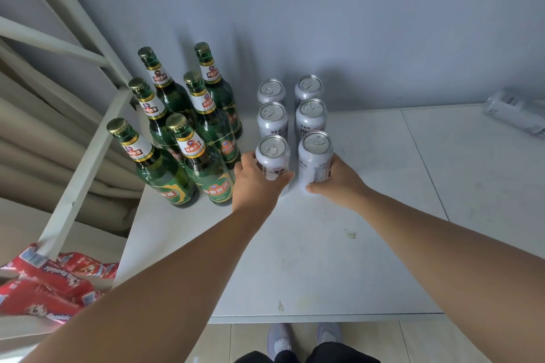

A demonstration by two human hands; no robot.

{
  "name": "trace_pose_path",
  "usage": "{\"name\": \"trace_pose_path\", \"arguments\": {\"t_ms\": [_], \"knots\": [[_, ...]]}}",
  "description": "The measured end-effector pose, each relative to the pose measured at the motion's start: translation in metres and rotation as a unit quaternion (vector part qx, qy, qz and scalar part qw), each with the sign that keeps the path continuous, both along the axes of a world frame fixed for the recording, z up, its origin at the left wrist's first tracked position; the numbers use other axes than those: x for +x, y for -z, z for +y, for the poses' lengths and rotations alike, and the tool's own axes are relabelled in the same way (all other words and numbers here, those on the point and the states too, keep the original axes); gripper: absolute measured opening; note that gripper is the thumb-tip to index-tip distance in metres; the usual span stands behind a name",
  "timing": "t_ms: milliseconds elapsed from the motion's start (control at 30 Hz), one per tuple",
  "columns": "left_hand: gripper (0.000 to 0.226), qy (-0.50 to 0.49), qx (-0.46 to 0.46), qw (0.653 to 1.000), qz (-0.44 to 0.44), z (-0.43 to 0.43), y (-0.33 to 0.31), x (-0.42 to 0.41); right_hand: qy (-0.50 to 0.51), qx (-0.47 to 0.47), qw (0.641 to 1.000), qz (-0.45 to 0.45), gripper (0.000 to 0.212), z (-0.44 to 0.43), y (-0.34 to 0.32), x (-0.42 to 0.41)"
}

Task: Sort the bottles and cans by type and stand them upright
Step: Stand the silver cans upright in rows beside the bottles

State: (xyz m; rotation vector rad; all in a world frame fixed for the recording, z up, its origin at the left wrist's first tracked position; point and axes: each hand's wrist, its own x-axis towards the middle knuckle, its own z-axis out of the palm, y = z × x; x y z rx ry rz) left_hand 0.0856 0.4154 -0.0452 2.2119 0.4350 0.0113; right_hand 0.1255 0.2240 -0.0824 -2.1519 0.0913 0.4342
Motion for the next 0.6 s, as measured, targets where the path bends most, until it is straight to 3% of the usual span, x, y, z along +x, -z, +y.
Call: {"name": "trace_pose_path", "arguments": {"t_ms": [167,400,600], "knots": [[0.071,0.010,0.018,1.000,0.013,0.001,-0.001,-0.005,-0.001,-0.037,0.999,-0.012,0.062,0.000,-0.009,-0.013],[0.055,0.035,0.043,0.998,0.024,0.001,-0.004,-0.012,-0.003,-0.096,0.995,-0.028,0.072,-0.012,-0.023,-0.027],[0.057,0.023,0.057,0.996,0.059,-0.006,-0.005,-0.014,-0.014,-0.127,0.991,-0.044,0.079,-0.036,-0.038,-0.038]]}}
